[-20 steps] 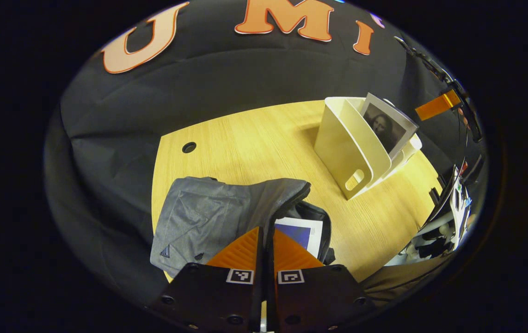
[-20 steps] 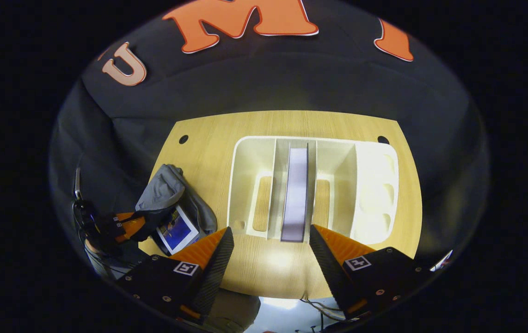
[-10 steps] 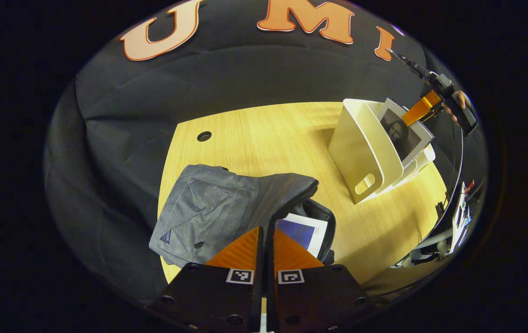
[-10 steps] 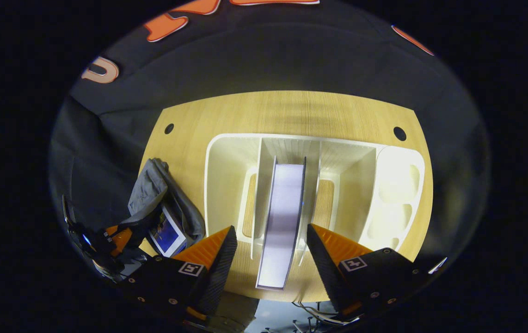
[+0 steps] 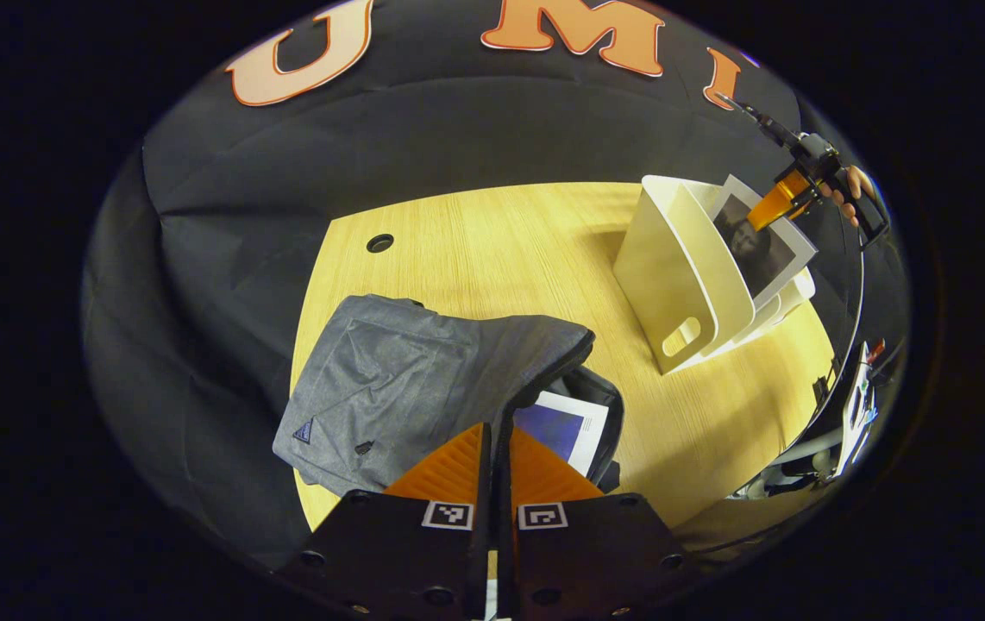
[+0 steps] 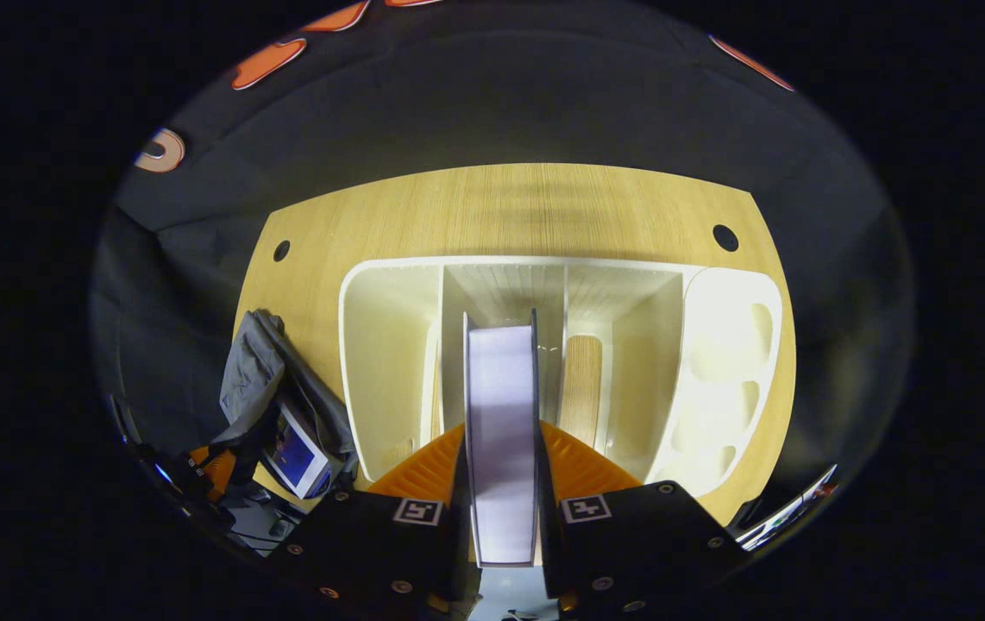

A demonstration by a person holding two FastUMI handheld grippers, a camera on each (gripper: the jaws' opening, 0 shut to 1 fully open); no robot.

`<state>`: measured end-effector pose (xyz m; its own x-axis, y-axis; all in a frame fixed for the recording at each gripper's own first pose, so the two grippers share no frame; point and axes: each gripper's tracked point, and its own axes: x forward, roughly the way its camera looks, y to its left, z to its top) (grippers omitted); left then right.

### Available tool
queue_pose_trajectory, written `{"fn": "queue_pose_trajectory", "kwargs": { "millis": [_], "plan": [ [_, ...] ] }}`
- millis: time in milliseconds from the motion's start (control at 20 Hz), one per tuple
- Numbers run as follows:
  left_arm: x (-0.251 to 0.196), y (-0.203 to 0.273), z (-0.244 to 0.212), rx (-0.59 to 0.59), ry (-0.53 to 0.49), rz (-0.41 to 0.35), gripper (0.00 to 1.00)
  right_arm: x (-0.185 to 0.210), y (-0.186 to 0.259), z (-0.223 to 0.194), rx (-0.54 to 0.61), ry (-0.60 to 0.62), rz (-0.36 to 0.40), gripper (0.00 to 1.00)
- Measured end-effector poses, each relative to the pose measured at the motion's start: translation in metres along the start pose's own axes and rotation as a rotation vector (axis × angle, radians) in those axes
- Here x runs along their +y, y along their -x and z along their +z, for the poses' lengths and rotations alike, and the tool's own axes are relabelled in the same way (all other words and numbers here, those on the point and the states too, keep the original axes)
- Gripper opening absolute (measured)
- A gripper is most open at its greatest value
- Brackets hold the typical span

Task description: Open the schoolbag, grab two books from the bookshelf and put them into the schoolbag.

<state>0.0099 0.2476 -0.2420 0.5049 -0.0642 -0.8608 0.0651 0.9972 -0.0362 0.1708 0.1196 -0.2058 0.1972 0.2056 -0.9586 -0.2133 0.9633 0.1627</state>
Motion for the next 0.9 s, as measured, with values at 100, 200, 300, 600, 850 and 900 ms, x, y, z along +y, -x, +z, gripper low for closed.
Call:
{"fn": "queue_pose_trajectory", "kwargs": {
  "millis": [100,200,300,600,850,900],
  "plan": [
    [0.0,0.001,0.0,-0.002,-0.009,-0.006,0.05,-0.003,0.017,-0.007,-0.025,-0.012,-0.006,0.35],
    [-0.002,-0.002,-0.001,-0.004,-0.016,-0.029,0.05,-0.004,0.033,-0.016,-0.058,-0.026,-0.016,0.35],
    [-0.003,-0.003,-0.01,0.002,-0.036,-0.071,0.05,-0.003,0.046,-0.026,-0.089,-0.057,-0.033,0.35],
    [0.007,-0.002,-0.008,-0.012,-0.137,-0.161,0.05,0.016,0.076,-0.077,-0.175,-0.216,-0.044,0.34],
    [0.02,-0.005,-0.011,-0.019,-0.21,-0.223,0.05,0.031,0.084,-0.131,-0.211,-0.404,-0.054,0.33],
    [0.022,-0.006,-0.01,-0.022,-0.226,-0.236,0.05,0.037,0.087,-0.142,-0.216,-0.44,-0.044,0.33]
  ]
}}
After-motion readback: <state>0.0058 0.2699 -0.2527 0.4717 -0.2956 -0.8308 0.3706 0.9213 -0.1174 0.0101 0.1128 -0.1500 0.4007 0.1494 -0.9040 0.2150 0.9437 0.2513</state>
